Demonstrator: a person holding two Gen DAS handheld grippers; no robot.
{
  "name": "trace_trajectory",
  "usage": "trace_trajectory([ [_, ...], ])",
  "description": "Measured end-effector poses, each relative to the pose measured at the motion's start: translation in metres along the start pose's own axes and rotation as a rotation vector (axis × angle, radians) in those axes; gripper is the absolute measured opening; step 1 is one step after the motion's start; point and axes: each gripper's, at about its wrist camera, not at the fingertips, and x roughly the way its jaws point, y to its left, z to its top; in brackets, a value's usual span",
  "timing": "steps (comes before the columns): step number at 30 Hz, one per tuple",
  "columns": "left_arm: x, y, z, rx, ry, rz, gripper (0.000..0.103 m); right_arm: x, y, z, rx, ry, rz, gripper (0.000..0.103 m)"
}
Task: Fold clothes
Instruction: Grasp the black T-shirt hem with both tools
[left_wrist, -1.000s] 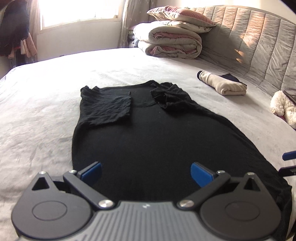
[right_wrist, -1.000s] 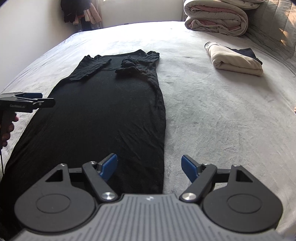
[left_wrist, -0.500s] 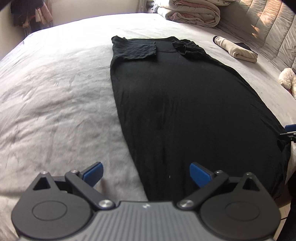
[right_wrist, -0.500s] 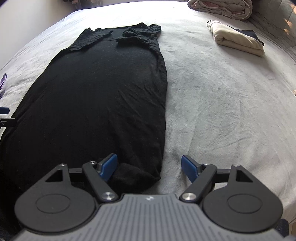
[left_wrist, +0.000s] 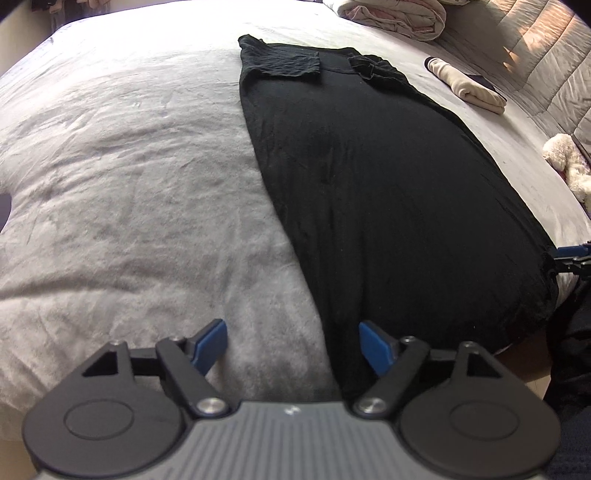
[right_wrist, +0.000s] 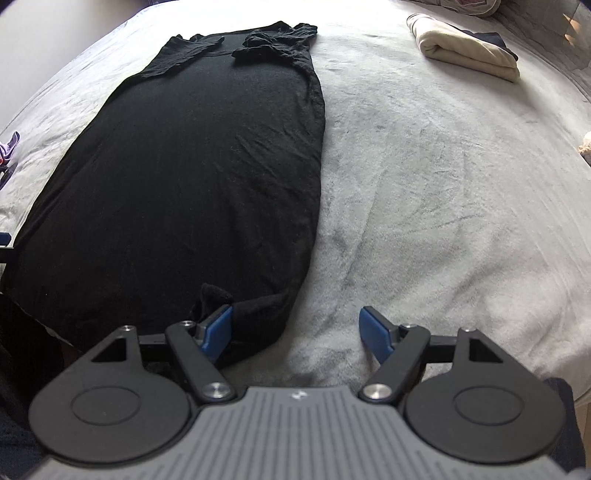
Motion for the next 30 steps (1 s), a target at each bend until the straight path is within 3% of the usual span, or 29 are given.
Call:
trace_trajectory([
  [4, -0.006, 0.011, -0.001, -0.05, 0.025, -0.07, 0.061, -0.012, -0.006, -0.007, 0.029, 0.015, 0.018, 0.076],
  [10, -0.004, 0.023, 0.0, -0.175, 0.087, -0.239, 0.04, -0.021, -0.02, -0.012, 0.17, 0.031, 0.186, 0.071],
  [15, 0.008, 0.012, -0.003, -0.203, 0.148, -0.318, 0.04, -0.022, -0.026, -0.004, 0.264, 0.017, 0.245, 0.071],
  [22, 0.016, 0.002, -0.004, -0.172, 0.165, -0.298, 0.04, -0.006, -0.015, 0.012, 0.289, 0.054, 0.197, 0.07],
  [26, 0.018, 0.002, -0.006, -0.178, 0.163, -0.305, 0.04, -0.003, -0.018, 0.0, 0.227, 0.126, 0.131, 0.043],
  [30, 0.019, 0.002, -0.005, -0.174, 0.169, -0.308, 0.038, -0.015, -0.029, -0.008, 0.254, 0.133, 0.172, 0.046],
])
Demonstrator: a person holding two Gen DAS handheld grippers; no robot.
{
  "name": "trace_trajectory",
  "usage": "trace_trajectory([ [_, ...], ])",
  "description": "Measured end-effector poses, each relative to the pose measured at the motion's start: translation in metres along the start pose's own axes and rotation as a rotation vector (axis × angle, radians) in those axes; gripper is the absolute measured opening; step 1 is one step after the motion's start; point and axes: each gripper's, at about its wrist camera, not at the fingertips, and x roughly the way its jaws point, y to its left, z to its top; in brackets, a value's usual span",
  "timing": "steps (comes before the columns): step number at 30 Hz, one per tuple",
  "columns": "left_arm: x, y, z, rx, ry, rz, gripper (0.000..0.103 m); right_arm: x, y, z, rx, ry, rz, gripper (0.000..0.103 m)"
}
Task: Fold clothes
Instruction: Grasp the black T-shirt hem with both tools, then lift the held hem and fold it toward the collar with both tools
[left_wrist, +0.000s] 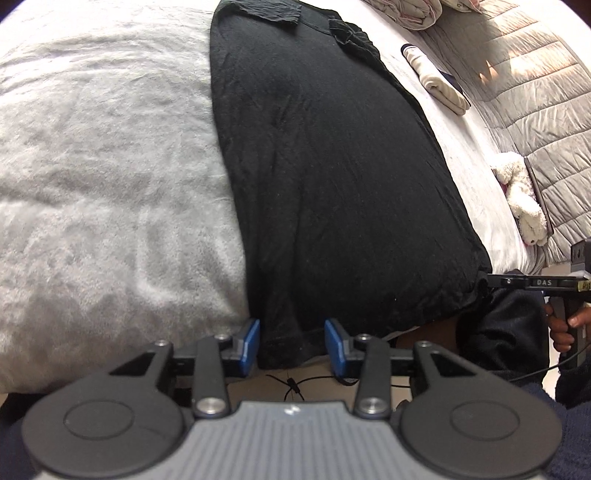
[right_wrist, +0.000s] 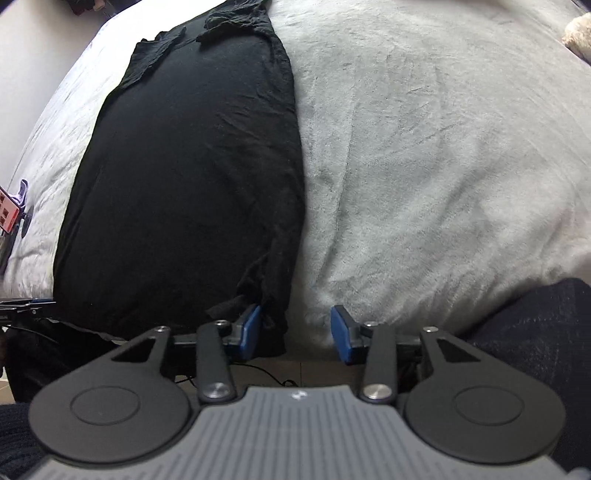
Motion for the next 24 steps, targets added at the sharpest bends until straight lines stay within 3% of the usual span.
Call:
trace_trajectory([
  [3, 0.002, 0.002, 0.002, -0.02, 0.013, -0.02, 0.024, 0.002, 0.001, -0.001, 0.012, -0.002, 0.062, 0.047],
  [5, 0.005, 0.004, 0.002, -0.037, 0.017, -0.047, 0.005, 0.012, 0.004, 0.001, 0.017, 0.02, 0.079, 0.042],
  [6, 0.005, 0.005, 0.002, -0.045, 0.016, -0.059, 0.005, 0.017, 0.005, 0.001, 0.01, 0.033, 0.075, 0.033],
  [7, 0.005, 0.006, 0.0, -0.047, 0.012, -0.069, 0.004, 0.017, 0.005, 0.002, 0.013, 0.039, 0.086, 0.014],
  [8, 0.004, 0.008, 0.0, -0.053, 0.005, -0.085, 0.004, 0.017, 0.003, 0.003, 0.02, 0.041, 0.104, 0.011],
  [13, -0.011, 0.02, 0.002, -0.143, -0.077, -0.256, 0.004, -0.001, -0.004, 0.013, 0.061, -0.022, 0.206, 0.009],
  [18, -0.026, 0.034, 0.015, -0.255, -0.206, -0.374, 0.004, -0.016, -0.001, 0.034, 0.055, -0.136, 0.233, 0.009],
  [21, -0.03, 0.043, 0.027, -0.315, -0.282, -0.395, 0.004, -0.015, -0.003, 0.052, 0.063, -0.194, 0.235, 0.009],
  [24, -0.024, 0.051, 0.047, -0.365, -0.33, -0.358, 0.004, -0.011, -0.008, 0.07, 0.076, -0.242, 0.229, 0.008],
])
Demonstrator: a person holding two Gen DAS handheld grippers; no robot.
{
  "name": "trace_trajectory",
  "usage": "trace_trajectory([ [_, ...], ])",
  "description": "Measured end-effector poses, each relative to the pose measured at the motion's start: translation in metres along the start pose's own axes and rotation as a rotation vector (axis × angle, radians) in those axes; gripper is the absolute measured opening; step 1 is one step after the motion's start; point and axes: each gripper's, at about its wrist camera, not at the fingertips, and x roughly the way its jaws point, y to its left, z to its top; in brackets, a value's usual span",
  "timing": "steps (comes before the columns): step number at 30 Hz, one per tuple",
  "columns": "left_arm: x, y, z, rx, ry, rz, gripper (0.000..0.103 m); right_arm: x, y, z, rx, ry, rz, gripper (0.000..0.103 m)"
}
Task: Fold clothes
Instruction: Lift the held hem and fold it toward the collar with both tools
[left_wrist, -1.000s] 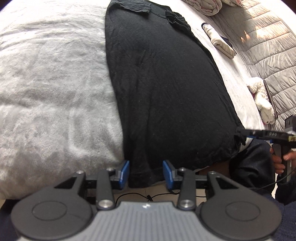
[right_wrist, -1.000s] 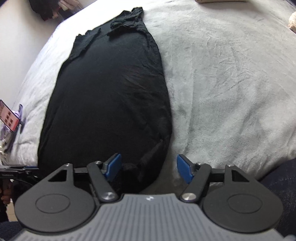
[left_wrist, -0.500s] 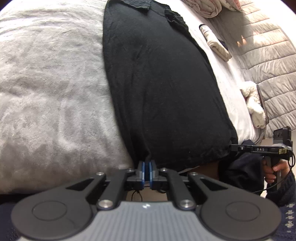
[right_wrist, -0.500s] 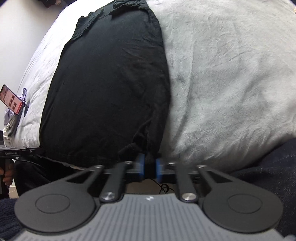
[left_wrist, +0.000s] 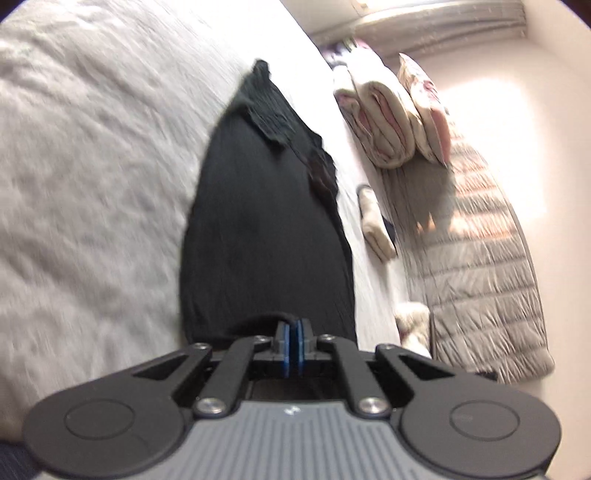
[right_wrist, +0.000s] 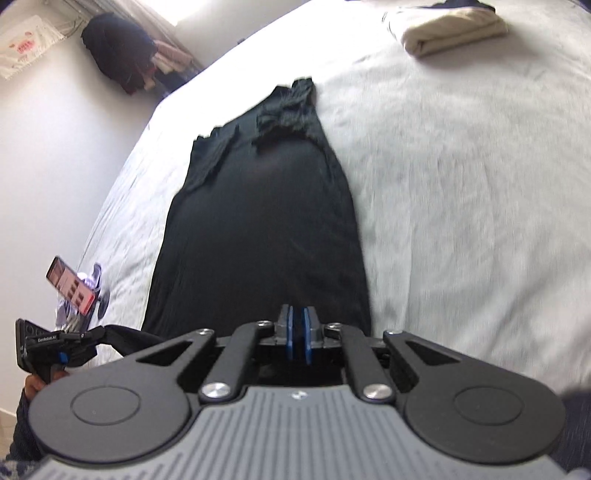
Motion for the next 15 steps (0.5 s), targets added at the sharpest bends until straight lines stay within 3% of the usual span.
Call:
trace_trajectory([
  [5, 0.02, 0.021, 0.029, -0.062, -0.039, 0.061, 0.004, 0.016, -0.01, 0.028, 0.0, -0.049, -0.014, 0.007],
  [10, 0.033, 0.031, 0.034, -0.078, -0.008, 0.102, 0.004, 0.024, 0.004, 0.028, -0.135, 0.038, 0.015, 0.018],
  [13, 0.037, 0.035, 0.033, -0.095, -0.002, 0.104, 0.004, 0.026, 0.014, 0.018, -0.219, 0.08, 0.013, 0.049],
  [15, 0.039, 0.037, 0.032, -0.103, 0.0, 0.11, 0.004, 0.031, 0.02, 0.011, -0.271, 0.109, 0.009, 0.049],
])
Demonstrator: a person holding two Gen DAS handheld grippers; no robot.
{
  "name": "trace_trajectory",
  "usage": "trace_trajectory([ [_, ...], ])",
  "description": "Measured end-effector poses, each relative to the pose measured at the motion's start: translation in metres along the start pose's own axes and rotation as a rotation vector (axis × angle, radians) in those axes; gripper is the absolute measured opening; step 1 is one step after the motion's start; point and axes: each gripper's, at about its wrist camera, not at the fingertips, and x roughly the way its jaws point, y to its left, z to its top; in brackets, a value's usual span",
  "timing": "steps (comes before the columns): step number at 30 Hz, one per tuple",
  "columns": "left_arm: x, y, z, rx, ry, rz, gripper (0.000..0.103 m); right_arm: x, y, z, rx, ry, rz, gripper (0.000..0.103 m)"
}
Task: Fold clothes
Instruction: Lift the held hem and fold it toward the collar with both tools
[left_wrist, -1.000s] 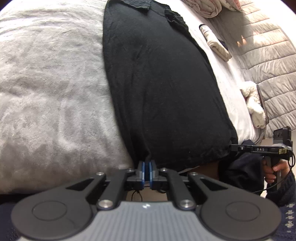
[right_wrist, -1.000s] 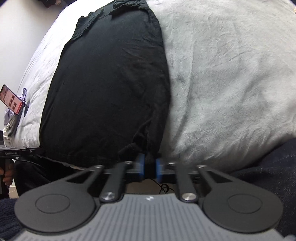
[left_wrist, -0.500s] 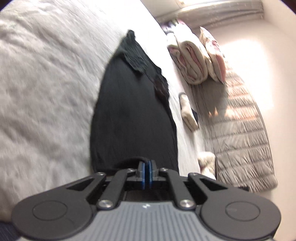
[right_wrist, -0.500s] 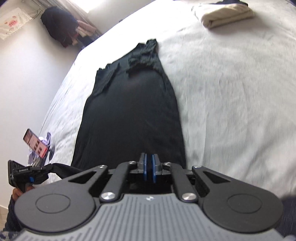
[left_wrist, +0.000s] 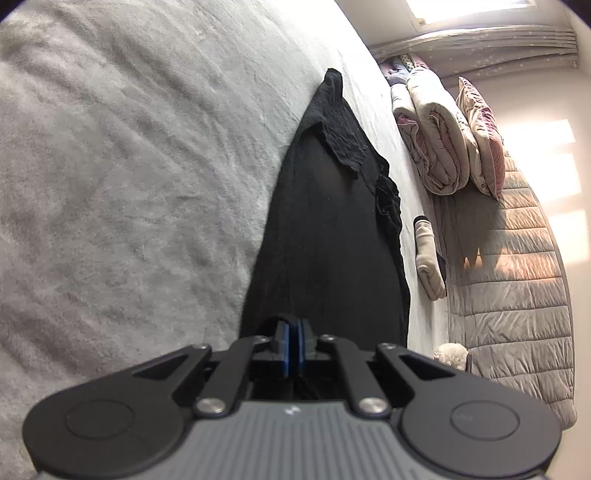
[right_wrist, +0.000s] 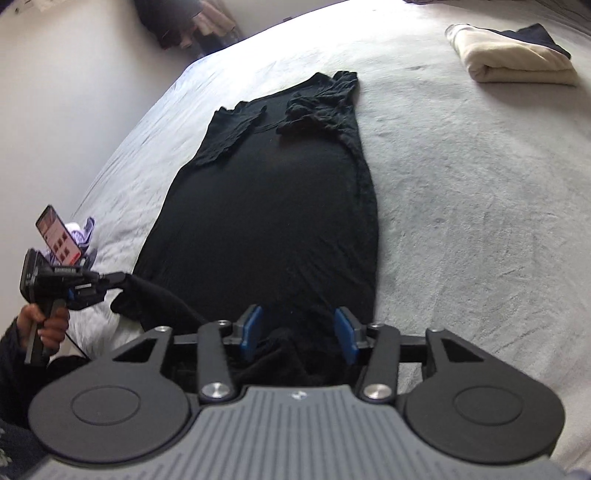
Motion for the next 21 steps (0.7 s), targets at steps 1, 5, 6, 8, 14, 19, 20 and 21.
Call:
trace_trajectory([
  [1, 0.0, 0.0, 0.0, -0.002, 0.001, 0.002, 0.004, 0.005, 0.003, -0.002, -0.024, 0.018, -0.003, 0.049],
  [5, 0.001, 0.001, -0.001, -0.002, 0.004, 0.009, 0.004, 0.027, 0.016, -0.011, -0.125, 0.098, -0.007, 0.009],
  [6, 0.001, 0.001, -0.001, -0.003, 0.005, 0.009, 0.004, 0.03, 0.017, -0.011, -0.133, 0.106, 0.008, 0.001],
  [8, 0.0, 0.001, 0.0, -0.006, 0.006, 0.003, 0.004, 0.024, 0.012, -0.008, -0.104, 0.064, 0.031, 0.002],
  [14, -0.001, 0.003, 0.004, -0.024, -0.004, -0.028, 0.004, -0.001, -0.022, 0.014, 0.018, -0.127, -0.034, 0.001],
  [19, 0.0, 0.004, 0.007, -0.047, -0.037, -0.071, 0.004, 0.0, -0.044, 0.027, 0.083, -0.215, -0.073, 0.001],
  [20, 0.0, 0.004, 0.008, -0.05, -0.045, -0.081, 0.004, 0.001, -0.047, 0.029, 0.091, -0.227, -0.073, 0.001],
  [21, 0.0, 0.004, 0.009, -0.053, -0.051, -0.09, 0.004, 0.003, -0.049, 0.032, 0.098, -0.239, -0.069, 0.001],
])
